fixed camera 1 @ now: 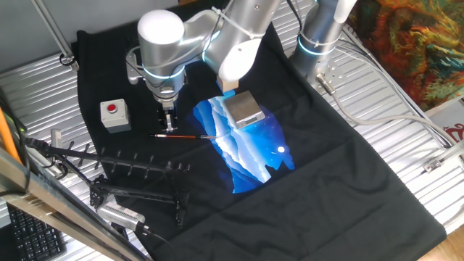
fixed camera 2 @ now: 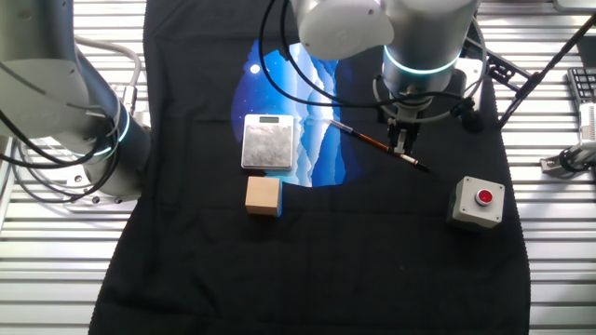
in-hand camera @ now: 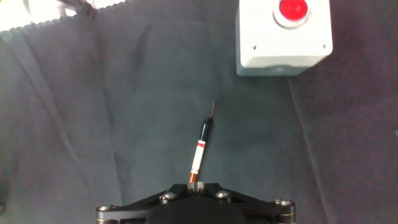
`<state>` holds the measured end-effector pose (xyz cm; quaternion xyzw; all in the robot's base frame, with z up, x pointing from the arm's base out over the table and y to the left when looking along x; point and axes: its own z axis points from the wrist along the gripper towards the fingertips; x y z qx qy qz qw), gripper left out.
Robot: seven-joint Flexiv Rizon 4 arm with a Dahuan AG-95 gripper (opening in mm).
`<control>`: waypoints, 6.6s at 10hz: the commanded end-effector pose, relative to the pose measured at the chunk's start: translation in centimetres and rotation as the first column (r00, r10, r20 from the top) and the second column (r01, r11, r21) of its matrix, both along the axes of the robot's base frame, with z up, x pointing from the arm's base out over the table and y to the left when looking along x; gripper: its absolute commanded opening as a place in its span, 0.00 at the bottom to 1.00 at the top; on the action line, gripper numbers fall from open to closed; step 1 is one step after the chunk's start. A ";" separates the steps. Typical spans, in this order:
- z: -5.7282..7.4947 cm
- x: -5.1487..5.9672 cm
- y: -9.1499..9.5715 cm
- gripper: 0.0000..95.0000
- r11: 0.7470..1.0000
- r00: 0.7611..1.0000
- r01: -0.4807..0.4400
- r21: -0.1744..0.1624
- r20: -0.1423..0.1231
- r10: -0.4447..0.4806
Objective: Place the brush on the pen rack
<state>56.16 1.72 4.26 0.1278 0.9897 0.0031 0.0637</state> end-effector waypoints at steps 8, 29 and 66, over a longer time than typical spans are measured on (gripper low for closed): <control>-0.9 -0.2 0.6 0.20 1.000 1.000 0.000 -0.007 0.023 0.000; -2.0 -0.6 0.8 0.20 1.000 1.000 -0.007 -0.013 0.017 0.007; -3.0 0.1 0.5 0.20 1.000 1.000 -0.002 0.021 -0.001 0.002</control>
